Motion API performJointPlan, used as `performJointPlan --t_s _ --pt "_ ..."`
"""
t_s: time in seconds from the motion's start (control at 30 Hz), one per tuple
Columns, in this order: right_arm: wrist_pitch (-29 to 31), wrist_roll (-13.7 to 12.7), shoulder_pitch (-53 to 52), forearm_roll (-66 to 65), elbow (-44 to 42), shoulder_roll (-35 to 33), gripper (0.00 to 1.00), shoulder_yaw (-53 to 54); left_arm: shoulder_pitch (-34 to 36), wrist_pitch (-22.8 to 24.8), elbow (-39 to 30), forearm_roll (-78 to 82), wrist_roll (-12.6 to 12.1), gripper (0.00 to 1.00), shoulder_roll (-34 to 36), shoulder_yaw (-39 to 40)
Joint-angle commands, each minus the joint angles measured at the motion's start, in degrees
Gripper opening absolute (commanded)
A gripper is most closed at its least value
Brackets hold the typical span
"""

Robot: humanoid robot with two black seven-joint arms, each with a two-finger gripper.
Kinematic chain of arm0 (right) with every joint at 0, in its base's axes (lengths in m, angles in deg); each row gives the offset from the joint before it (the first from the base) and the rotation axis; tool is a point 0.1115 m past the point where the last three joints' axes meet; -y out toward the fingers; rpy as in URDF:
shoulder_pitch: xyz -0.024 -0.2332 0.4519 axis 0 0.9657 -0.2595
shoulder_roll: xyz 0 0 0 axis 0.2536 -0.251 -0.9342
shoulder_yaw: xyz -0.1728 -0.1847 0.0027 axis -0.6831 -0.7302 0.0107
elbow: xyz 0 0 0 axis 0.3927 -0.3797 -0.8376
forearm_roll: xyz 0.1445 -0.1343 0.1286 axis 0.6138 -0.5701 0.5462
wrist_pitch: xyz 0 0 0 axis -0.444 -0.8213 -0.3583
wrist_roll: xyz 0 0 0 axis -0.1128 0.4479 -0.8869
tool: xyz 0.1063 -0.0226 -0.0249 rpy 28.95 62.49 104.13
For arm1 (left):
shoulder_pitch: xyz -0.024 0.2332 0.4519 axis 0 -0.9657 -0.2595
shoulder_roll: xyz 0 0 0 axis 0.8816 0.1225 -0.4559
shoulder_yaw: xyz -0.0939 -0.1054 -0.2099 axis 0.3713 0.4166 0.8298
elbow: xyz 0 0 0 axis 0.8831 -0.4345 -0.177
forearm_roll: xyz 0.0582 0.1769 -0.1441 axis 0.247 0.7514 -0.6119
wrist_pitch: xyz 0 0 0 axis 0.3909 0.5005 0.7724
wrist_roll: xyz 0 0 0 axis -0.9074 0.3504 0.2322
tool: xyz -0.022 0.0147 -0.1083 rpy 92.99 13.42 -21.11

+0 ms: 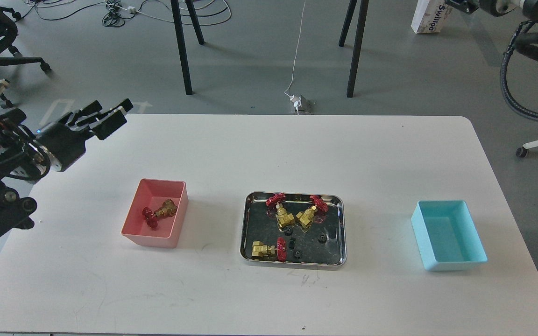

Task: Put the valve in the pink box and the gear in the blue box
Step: 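Withdraw the left arm and reach the right gripper toward the tray, then lower the right gripper and grasp a brass fitting in the tray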

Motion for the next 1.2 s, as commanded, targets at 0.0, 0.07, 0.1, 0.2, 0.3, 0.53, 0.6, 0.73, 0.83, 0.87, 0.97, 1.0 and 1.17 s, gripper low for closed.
performJointPlan --t_s 0.0,0.07,0.1,0.2,0.3,0.53,0.6,0.73,0.83,0.87,0.97,1.0,1.17 --pt "4.3 0.3 0.0 -10.5 7.9 -0.4 0.99 -6.3 4.6 2.2 0.2 -18.3 0.0 0.98 0.0 3.2" --pt "6.7 0.6 0.0 -16.4 11.5 -0.6 0.99 -9.5 7.0 5.5 0.2 -25.5 -0.1 0.98 0.1 3.3" --pt "8.5 0.7 0.0 -19.6 13.5 -0.7 0.99 -11.2 8.3 7.5 0.2 -28.7 -0.1 0.98 0.1 3.4" --pt "14.6 0.9 0.4 -27.7 18.6 -0.6 0.99 -15.5 11.2 10.6 0.2 -34.4 -0.2 0.98 0.2 3.8" --pt "15.9 1.1 0.2 -34.6 23.5 0.1 0.99 -22.0 15.0 12.8 0.5 -37.2 -0.3 0.98 0.1 3.8" --pt "15.9 2.1 -4.2 -41.7 23.5 7.5 0.99 -39.1 21.7 13.3 2.8 -40.7 -0.4 0.98 -0.2 3.9" --pt "15.9 2.2 -5.3 -42.2 22.0 10.0 0.99 -41.9 22.4 13.1 3.1 -41.2 -0.4 0.98 -0.2 3.9" --pt "15.9 3.1 -5.3 -42.3 17.4 16.0 0.99 -45.1 23.1 12.8 3.8 -41.3 -0.4 0.98 -0.5 3.9" --pt "15.9 3.8 -4.1 -42.2 13.5 20.4 0.98 -45.5 23.6 12.4 3.8 -41.3 -0.4 0.98 -1.1 3.9" --pt "15.9 4.3 -3.2 -42.2 12.0 21.8 0.97 -45.6 23.8 12.2 3.8 -41.3 -0.4 0.98 -1.1 3.9" --pt "15.9 5.7 -1.5 -42.2 7.6 26.4 0.94 -45.9 24.3 12.2 3.9 -41.3 -0.4 0.98 -0.9 4.6" --pt "15.9 5.9 -1.1 -42.2 6.6 27.5 0.92 -46.0 24.3 12.2 3.9 -41.3 -0.5 0.98 -0.9 4.9" --pt "15.9 6.0 0.1 -42.2 2.1 32.8 0.89 -47.6 24.4 12.1 4.0 -41.3 -0.7 0.98 -1.1 5.2"
